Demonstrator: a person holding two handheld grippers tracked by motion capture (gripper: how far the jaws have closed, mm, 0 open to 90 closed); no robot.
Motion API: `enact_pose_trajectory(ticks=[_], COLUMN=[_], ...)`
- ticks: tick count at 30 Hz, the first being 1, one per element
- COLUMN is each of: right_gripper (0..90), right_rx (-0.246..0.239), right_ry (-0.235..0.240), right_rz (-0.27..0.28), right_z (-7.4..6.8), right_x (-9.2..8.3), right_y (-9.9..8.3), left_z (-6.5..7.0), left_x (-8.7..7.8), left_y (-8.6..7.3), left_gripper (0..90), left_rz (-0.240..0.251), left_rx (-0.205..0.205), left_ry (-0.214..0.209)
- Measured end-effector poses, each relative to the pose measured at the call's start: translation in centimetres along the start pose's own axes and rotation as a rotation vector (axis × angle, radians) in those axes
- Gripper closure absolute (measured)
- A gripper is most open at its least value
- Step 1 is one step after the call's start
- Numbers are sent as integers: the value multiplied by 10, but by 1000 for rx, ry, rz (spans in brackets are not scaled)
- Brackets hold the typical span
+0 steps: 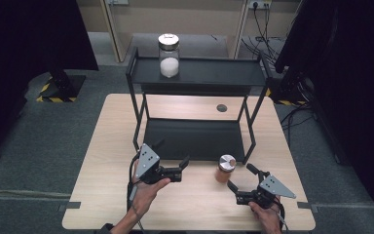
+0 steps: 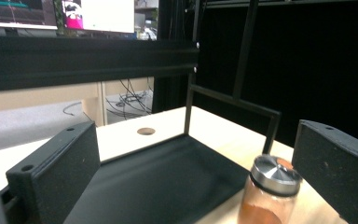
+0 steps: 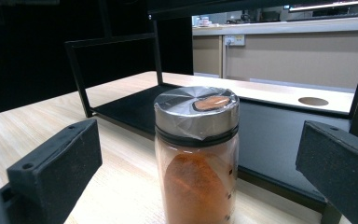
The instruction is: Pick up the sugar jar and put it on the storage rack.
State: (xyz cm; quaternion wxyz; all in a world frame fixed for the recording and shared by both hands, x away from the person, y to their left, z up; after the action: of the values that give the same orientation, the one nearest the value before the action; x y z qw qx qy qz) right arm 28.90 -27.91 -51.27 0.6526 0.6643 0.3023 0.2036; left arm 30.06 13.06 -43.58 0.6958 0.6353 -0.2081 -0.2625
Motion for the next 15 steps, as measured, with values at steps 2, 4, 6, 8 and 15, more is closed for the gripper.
enact_pose_trajectory(ticks=[2,4,6,8,15], right_gripper=[2,2,2,2,2], right_rx=[0,-1,-1,-1,-1], right_ry=[0,0,0,0,-1], right_rz=[0,-1,0,-1,0], right_z=[0,0,0,0,0], right_x=[0,0,0,0,0], right_y=[0,0,0,0,0], left_z=[0,-1,-1,-2,-4], left_x=[-1,-2,-4,-5,-10], left_y=[-6,-11,-16,-21,-36], left_gripper=[3,2,2,3,2], left_rz=[-6,-10,-8,-5,-6], left_rx=[-5,-5,-9,-11,-7], left_ry=[-2,1,0,-2,-6])
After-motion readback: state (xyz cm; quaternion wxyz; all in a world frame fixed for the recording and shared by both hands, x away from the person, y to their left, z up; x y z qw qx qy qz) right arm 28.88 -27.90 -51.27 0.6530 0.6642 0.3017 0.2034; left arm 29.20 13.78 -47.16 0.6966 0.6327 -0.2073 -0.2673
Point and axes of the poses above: each handheld gripper's, and its own axes: x roughly forward along the jaws, y roughly out of its top, z roughly to its right, the point moved 10 cm from there along x, roughly forward along the jaws
